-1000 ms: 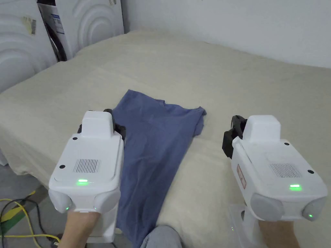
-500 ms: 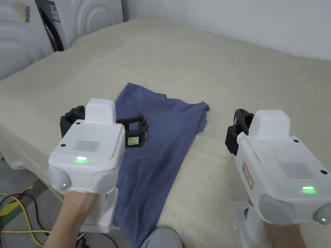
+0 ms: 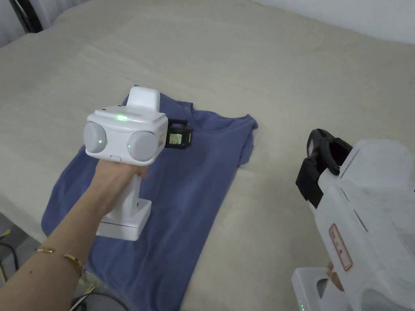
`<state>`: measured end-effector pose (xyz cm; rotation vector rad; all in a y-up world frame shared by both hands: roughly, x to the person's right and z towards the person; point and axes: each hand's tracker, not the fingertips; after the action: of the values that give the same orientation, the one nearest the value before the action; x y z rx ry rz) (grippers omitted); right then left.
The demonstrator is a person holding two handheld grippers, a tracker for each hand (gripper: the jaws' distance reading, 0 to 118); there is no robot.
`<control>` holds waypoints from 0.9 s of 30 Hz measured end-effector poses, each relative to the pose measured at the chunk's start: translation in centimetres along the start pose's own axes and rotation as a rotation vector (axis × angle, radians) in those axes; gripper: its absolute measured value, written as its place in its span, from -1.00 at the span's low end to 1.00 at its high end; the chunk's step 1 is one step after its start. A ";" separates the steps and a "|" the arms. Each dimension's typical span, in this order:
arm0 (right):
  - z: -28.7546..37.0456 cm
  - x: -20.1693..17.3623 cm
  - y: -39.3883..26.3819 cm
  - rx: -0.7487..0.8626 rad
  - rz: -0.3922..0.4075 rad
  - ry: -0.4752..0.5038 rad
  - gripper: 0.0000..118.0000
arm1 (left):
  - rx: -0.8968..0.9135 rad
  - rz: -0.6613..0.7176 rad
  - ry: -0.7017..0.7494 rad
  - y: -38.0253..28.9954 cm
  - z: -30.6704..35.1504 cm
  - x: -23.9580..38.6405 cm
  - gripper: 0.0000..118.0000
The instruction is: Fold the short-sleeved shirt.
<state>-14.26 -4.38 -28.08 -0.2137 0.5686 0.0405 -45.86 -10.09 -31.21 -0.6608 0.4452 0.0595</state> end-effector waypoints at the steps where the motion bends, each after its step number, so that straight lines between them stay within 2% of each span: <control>1: -0.7 0.3 -0.2 -0.008 -0.006 -0.005 -1.00 | -0.028 -0.008 -0.001 0.4 -1.6 0.3 1.00; 5: -3.0 1.6 -1.3 -0.036 -0.008 -0.027 -1.00 | -0.137 -0.015 -0.043 1.8 -7.3 1.5 0.97; 11: -4.5 3.7 -3.0 -0.070 -0.022 -0.068 -1.00 | -0.334 -0.031 -0.086 3.0 -13.4 3.2 0.36; 13: -4.4 4.1 -3.4 -0.080 -0.040 -0.076 -1.00 | -0.434 -0.075 -0.096 2.5 -14.0 3.8 0.07; 15: -4.2 4.4 -3.6 -0.087 -0.041 -0.080 -1.00 | -0.406 -0.051 -0.095 2.6 -13.8 3.9 0.02; 16: -4.1 4.4 -3.8 -0.092 -0.035 -0.084 -1.00 | -0.435 -0.022 -0.096 2.9 -13.8 3.9 -0.10; 18: -3.9 4.5 -3.9 -0.098 -0.034 -0.084 -1.00 | -0.442 -0.006 -0.132 3.1 -13.5 4.0 -0.47; 19: -3.8 4.5 -4.0 -0.101 -0.037 -0.082 -1.00 | -0.441 -0.017 -0.126 3.1 -13.4 4.3 -0.80; 20: -3.6 4.4 -3.9 -0.105 -0.043 -0.081 -1.00 | -0.445 -0.036 -0.108 3.1 -13.3 4.7 -1.00; 27: -1.6 4.4 -3.1 -0.098 -0.010 -0.072 -1.00 | -0.369 -0.022 -0.052 2.2 -11.5 4.9 -1.00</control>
<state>-11.10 -7.82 -31.13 -0.3089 0.4940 0.0660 -46.21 -15.71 -42.56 -1.0245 0.3796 0.1394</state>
